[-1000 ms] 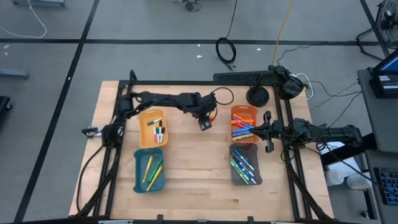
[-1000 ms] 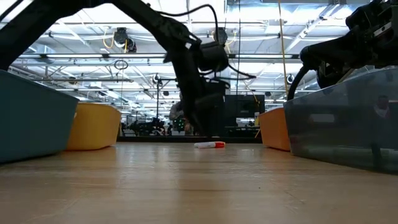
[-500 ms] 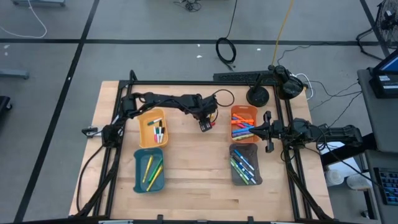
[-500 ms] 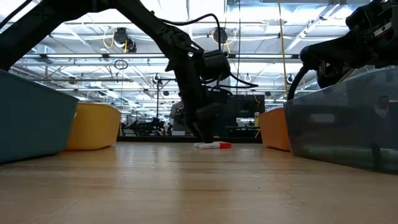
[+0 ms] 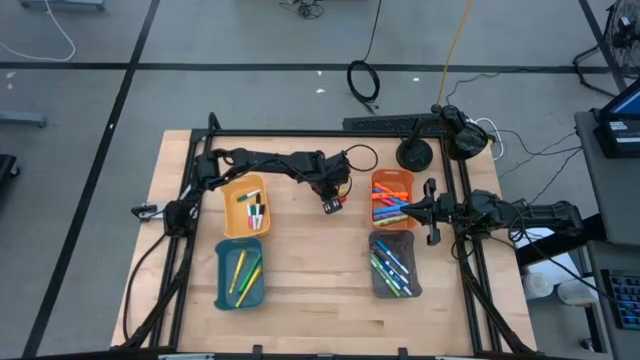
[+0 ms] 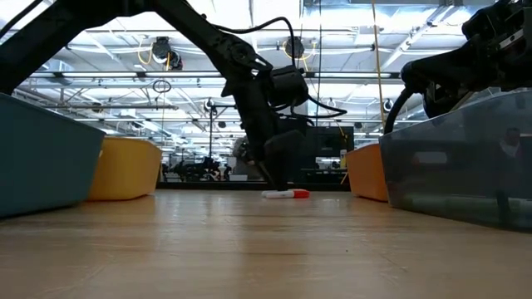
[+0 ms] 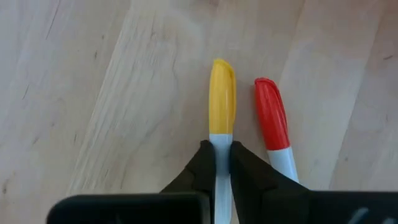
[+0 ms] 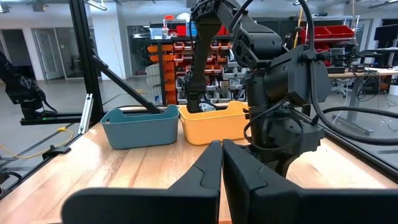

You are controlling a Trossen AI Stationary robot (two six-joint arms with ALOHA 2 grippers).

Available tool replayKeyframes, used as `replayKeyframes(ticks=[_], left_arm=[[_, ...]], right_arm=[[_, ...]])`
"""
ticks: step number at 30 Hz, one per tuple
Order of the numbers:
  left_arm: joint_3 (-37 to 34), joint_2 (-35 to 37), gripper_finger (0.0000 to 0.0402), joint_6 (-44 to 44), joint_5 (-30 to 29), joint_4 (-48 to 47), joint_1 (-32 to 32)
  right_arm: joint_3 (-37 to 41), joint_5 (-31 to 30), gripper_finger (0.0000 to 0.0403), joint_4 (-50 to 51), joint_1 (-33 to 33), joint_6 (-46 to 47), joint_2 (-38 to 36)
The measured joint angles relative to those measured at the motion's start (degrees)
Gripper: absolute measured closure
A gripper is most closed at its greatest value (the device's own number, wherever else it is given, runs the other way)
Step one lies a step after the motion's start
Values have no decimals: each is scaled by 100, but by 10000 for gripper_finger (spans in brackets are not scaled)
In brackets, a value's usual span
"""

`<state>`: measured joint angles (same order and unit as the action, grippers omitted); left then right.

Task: Pick & Place Markers
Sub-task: Put the yellow mini marker into the yellow bin

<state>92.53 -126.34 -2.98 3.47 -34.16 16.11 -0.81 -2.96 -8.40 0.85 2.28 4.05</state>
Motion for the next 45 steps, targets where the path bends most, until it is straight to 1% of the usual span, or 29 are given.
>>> replayKeyframes(ticks=[6, 9, 13, 15, 19, 21, 23, 26, 28, 30, 32, 35, 38, 40, 42, 45], left_arm=[[0, 0, 363, 11, -9, -8, -21], [0, 4, 373, 13, -43, -14, -21], [-23, 188, 375, 19, -384, -144, -21], [-22, 376, 377, -4, -497, -144, -17], [-11, 834, 373, -119, -672, -494, -126], [-12, 1068, 381, -228, -811, -811, -223], [-13, 1352, 397, -349, -987, -1049, -329], [-9, 1703, 394, -495, -1213, -1257, -473], [-9, 1811, 381, -406, -1308, -1227, -556], [-9, 1855, 366, -655, -1394, -1249, -594], [-7, 1867, 347, -1258, -1355, -1391, -484], [-51, 1774, 313, -2203, -1401, -1891, -200], [-279, 1623, 269, -2889, -1326, -1921, 16], [-451, 1492, 239, -3013, -1191, -1757, 105], [-570, 1330, 212, -3007, -935, -1547, 222], [-610, 1043, 182, -3022, -673, -1415, 364]], right_arm=[[-1, 2, 399, 0, 1, 0, -1], [-1, 1, 399, 0, 0, 2, 1], [-1, 1, 399, 0, 0, 0, 1], [-1, 2, 399, 2, 0, 2, 1], [0, 1, 399, -1, 1, 2, 0], [0, -1, 399, 2, 0, 0, 0], [-1, 2, 399, 2, 1, 2, -1], [-1, 2, 399, 1, 0, 0, 0], [-1, -1, 399, -3, -1, 2, 1], [-1, 2, 399, 2, 1, 0, 1], [-1, -1, 399, -6, -1, 2, -1], [-1, 1, 399, 0, 1, 0, 0], [1, -1, 399, 0, 0, 0, -1], [0, 0, 399, -1, 1, 0, -1], [0, -1, 399, 0, -1, 1, -1], [-1, 0, 399, 0, -1, 0, -1]])
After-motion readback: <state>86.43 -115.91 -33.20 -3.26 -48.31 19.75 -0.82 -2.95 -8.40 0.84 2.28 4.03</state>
